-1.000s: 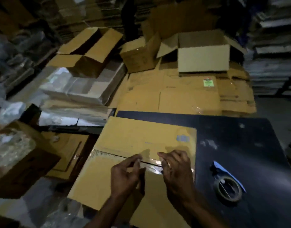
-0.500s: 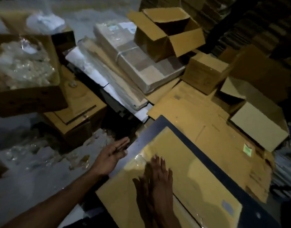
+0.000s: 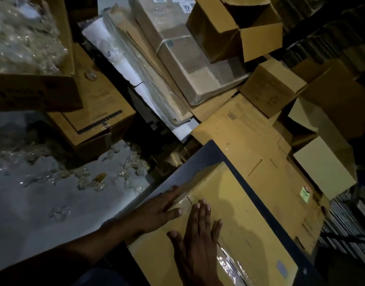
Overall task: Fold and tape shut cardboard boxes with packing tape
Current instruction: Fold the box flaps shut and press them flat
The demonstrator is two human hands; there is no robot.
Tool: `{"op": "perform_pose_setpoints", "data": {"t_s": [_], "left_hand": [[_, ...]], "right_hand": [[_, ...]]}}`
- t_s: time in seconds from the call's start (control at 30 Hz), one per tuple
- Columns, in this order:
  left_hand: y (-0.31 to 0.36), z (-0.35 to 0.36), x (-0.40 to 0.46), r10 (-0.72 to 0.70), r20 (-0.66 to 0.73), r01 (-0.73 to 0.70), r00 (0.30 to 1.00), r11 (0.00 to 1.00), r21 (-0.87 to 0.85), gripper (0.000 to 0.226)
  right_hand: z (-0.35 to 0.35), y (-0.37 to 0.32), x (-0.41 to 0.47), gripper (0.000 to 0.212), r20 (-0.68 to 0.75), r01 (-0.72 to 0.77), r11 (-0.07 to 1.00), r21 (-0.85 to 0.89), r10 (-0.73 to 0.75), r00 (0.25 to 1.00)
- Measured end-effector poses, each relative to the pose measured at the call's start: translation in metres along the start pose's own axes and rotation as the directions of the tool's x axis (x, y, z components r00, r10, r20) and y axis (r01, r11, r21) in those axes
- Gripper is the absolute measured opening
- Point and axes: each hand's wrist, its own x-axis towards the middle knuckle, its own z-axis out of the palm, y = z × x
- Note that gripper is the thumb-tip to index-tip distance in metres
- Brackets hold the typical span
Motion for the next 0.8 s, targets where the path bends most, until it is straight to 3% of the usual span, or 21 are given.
{"op": "perform_pose_setpoints", "data": {"t_s": [0.07, 0.17, 0.37, 0.47, 0.53, 0.6, 0.67, 0.8], "left_hand": [[0.011, 0.002, 0.004, 0.045, -0.036, -0.041, 0.998, 0.993, 0.109, 0.069], [0.021, -0.001, 0.019, 0.055, -0.028, -0.047, 0.998, 0.974, 0.222, 0.064], [0.061, -0.033, 0.103, 0.097, 0.052, -0.110, 0.994, 0.869, 0.483, 0.058], [0.083, -0.034, 0.163, 0.196, 0.153, -0.248, 0.968, 0.717, 0.651, 0.048], [0.104, -0.027, 0.200, 0.265, 0.135, -0.271, 0.955, 0.589, 0.761, 0.038], [0.130, -0.008, 0.217, 0.342, 0.098, -0.269, 0.935, 0.498, 0.824, 0.032], [0.155, 0.026, 0.207, 0.411, 0.075, -0.281, 0.909, 0.469, 0.837, 0.041], [0.160, 0.136, 0.133, 0.500, 0.148, -0.422, 0.853, 0.496, 0.759, 0.050]], "right_hand": [[-0.003, 0.002, -0.001, 0.099, 0.030, 0.013, 1.000, -0.003, -0.013, 0.999], [-0.004, 0.021, -0.002, 0.086, -0.061, 0.020, 0.995, 0.095, -0.014, 0.998], [-0.004, 0.142, -0.025, 0.086, -0.120, -0.300, 0.920, 0.253, 0.338, 0.934], [-0.009, 0.210, -0.050, 0.095, -0.073, -0.475, 0.806, 0.353, 0.529, 0.845], [-0.012, 0.249, -0.064, 0.107, -0.011, -0.579, 0.722, 0.379, 0.629, 0.777], [-0.012, 0.280, -0.076, 0.119, 0.095, -0.653, 0.635, 0.414, 0.683, 0.724], [-0.004, 0.304, -0.084, 0.131, 0.177, -0.661, 0.579, 0.478, 0.674, 0.718], [0.020, 0.318, -0.092, 0.139, 0.089, -0.624, 0.625, 0.469, 0.669, 0.738]]}}
